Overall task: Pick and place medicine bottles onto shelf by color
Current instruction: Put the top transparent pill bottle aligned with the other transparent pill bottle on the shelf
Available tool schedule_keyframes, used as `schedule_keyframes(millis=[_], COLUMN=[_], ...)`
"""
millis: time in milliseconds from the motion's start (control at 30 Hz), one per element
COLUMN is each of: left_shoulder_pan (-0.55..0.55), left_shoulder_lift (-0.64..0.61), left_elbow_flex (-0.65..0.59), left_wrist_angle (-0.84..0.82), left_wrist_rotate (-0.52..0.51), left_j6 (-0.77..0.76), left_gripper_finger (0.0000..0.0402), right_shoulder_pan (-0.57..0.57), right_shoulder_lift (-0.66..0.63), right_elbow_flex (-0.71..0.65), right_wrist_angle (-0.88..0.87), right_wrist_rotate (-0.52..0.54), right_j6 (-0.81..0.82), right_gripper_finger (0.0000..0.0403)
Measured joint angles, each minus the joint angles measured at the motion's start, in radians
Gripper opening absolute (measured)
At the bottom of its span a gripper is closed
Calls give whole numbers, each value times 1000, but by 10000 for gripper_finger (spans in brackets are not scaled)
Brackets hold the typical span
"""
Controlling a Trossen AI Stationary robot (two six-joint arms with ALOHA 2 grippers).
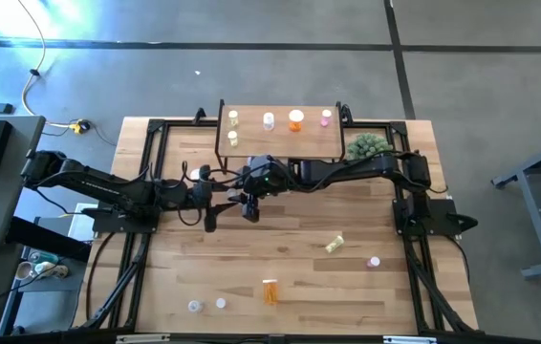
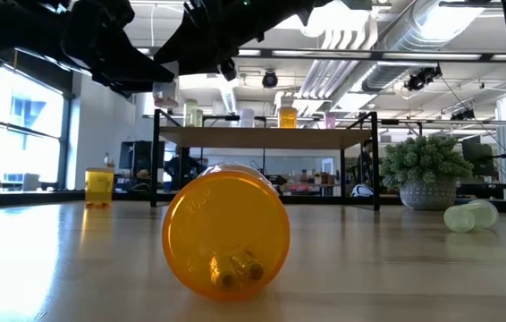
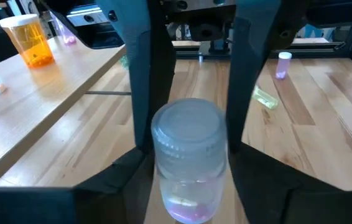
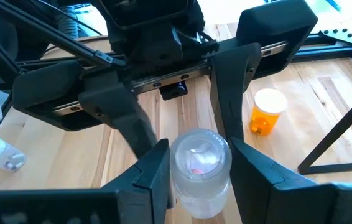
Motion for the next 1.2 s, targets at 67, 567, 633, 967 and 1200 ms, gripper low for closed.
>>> schedule_keyframes(millis=[67, 567, 633, 967, 1200], left_shoulder_pan=[-1, 0, 0, 0, 0], left_shoulder_lift=[0, -3, -3, -3, -3], left_elbow_flex=[0, 2, 2, 1, 1], left_wrist_angle=[0, 0, 0, -9, -9], left_wrist_rotate=[-1, -53, -52, -50, -50], left_j6=[0, 0, 0, 0, 0], left_gripper_finger=[216, 267, 267, 267, 267], right_shoulder_pan=[0, -34, -46, -139, -231], right_shoulder_lift=[-5, -153, -178, -303, -322], right_elbow_flex=[0, 0, 0, 0, -8], right_wrist_angle=[-6, -99, -102, -110, -102], right_wrist_rotate=[0, 123, 139, 223, 224], right_j6=[-3, -87, -122, -211, -195], right_gripper_finger=[120, 122, 123, 125, 125])
